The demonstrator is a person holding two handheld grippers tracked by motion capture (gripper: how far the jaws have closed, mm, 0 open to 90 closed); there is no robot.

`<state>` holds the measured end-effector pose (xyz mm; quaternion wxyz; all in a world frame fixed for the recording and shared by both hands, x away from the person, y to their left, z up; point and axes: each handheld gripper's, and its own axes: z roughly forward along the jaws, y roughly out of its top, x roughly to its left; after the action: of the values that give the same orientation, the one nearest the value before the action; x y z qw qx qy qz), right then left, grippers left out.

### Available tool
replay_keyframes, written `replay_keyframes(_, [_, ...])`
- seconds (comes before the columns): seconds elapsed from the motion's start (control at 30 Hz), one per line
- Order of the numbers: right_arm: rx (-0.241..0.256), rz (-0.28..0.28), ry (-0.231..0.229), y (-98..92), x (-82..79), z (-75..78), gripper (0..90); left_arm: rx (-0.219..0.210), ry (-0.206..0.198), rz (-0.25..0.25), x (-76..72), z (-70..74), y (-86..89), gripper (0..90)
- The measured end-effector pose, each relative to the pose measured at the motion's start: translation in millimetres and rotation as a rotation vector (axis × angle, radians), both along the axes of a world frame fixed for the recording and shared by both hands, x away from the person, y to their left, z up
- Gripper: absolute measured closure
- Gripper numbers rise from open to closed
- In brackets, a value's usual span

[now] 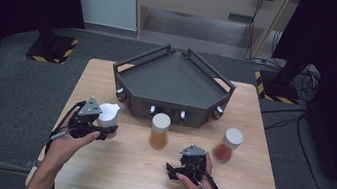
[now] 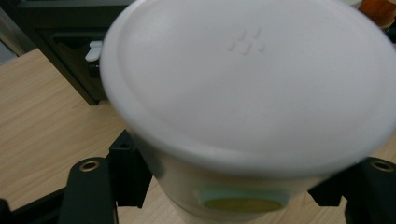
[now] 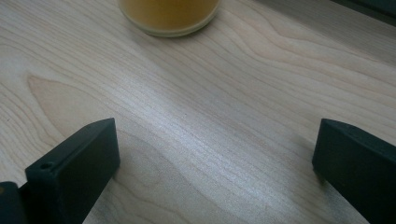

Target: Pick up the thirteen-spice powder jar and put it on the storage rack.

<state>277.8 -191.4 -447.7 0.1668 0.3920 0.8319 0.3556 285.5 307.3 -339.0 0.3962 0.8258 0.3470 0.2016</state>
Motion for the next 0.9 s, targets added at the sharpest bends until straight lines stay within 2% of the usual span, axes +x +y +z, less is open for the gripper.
replay_keyframes(0.17, [0.000, 0.000, 0.000, -0.1, 0.0, 0.0, 0.6, -0.013, -0.004, -0.011, 2.6, 5.2, 1.3, 29.2])
replay_keyframes(0.9, [0.001, 0.000, 0.000, -0.1, 0.0, -0.1, 0.6, -0.021, -0.021, -0.051, 12.9, 26.1, 2.0, 29.2])
